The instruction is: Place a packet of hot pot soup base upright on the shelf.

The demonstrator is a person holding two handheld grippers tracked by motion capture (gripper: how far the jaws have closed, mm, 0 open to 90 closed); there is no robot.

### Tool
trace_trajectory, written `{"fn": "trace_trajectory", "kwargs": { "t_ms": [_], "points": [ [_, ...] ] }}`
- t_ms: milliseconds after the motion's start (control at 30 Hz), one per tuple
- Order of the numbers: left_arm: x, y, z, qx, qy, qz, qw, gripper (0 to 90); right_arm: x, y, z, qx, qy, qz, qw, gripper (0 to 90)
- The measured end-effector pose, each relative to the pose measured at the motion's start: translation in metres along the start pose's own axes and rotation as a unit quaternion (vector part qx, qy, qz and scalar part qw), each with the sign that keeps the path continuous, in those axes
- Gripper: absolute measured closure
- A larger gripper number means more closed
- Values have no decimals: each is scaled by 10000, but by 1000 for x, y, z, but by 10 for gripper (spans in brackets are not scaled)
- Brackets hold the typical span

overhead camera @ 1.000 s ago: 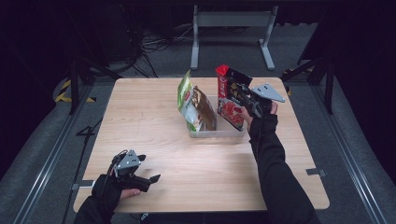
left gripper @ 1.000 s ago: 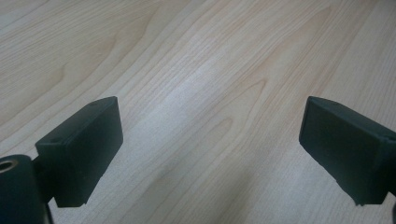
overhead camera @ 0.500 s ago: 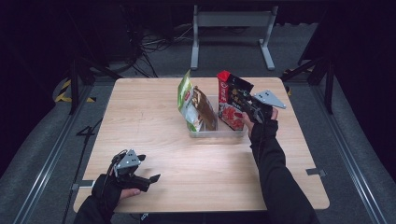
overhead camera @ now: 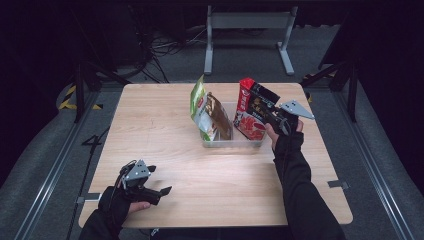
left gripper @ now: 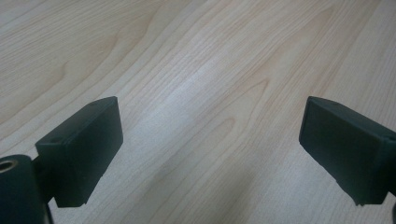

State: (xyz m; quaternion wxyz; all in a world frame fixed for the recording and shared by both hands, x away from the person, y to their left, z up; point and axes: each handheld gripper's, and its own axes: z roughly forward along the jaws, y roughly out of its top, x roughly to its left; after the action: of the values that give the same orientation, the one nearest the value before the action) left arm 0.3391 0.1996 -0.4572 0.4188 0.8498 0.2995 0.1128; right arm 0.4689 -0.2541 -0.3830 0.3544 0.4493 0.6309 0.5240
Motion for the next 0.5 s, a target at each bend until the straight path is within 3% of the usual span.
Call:
{"fn": "trace_trajectory", "kwargs": {
  "t_ms": [500],
  "points": [
    [-1, 0, 0, -25, 19, 1, 10000, 66, -7, -3, -2, 181, 77, -31, 9998, 738]
  ]
}}
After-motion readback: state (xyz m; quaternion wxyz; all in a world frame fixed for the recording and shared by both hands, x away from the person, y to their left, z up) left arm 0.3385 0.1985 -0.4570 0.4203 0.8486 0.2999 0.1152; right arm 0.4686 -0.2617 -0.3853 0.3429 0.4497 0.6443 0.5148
